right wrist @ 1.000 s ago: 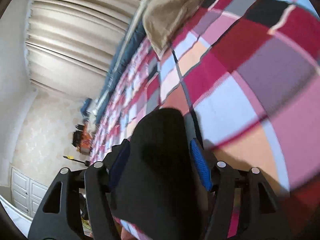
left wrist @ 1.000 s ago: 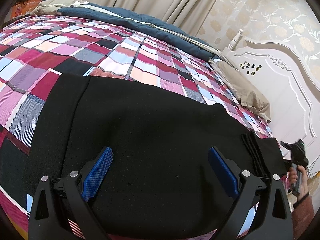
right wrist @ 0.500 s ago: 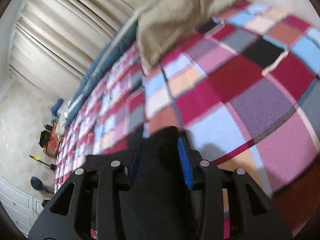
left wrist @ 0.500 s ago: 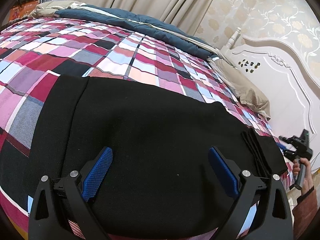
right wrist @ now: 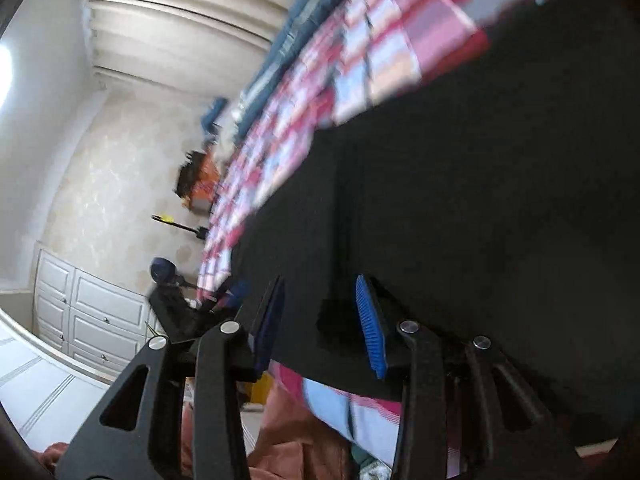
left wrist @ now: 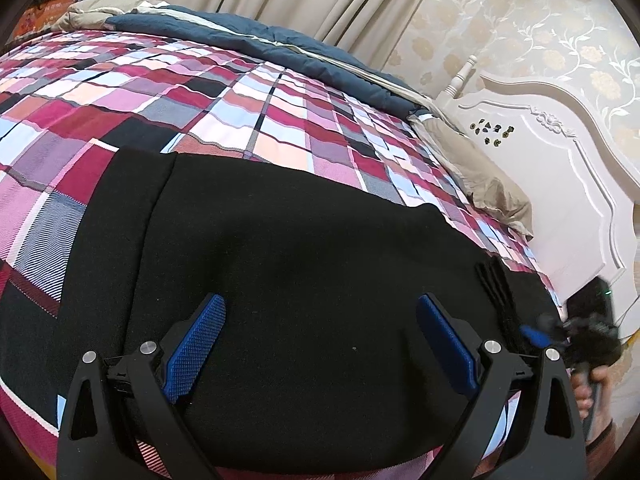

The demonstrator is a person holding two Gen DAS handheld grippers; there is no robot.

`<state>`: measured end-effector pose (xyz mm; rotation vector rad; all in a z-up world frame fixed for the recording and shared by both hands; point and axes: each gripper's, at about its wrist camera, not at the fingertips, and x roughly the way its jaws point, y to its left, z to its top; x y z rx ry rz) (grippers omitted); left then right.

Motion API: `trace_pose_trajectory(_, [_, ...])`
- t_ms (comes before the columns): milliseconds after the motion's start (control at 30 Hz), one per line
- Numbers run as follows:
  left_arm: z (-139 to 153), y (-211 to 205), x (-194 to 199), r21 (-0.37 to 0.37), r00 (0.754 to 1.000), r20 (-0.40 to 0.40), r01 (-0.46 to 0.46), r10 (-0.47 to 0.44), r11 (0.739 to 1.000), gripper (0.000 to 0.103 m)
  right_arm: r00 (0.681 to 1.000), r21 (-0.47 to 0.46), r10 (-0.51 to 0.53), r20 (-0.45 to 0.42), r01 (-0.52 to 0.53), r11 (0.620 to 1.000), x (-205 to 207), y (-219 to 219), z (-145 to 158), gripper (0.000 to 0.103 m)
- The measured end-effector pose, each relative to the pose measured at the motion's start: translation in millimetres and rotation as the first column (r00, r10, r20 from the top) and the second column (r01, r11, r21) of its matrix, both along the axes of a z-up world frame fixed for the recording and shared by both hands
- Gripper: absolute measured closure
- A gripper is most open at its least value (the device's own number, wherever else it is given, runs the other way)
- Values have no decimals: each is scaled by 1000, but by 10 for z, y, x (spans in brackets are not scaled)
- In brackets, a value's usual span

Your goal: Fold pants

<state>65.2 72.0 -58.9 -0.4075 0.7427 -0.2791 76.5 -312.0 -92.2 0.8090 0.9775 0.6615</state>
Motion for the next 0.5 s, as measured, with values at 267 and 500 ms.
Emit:
trace_pose_trajectory(267, [223,669,-198,-216,995,-26,-96,93,972,8,1000,4,2,8,-2,1000,-29,12,-14,74])
trace_pose_trajectory(500, [45,1518,-194,-385,985,-138,-148,102,911,8,1000,13,-13,18,13,1000,-108,17,-8,73])
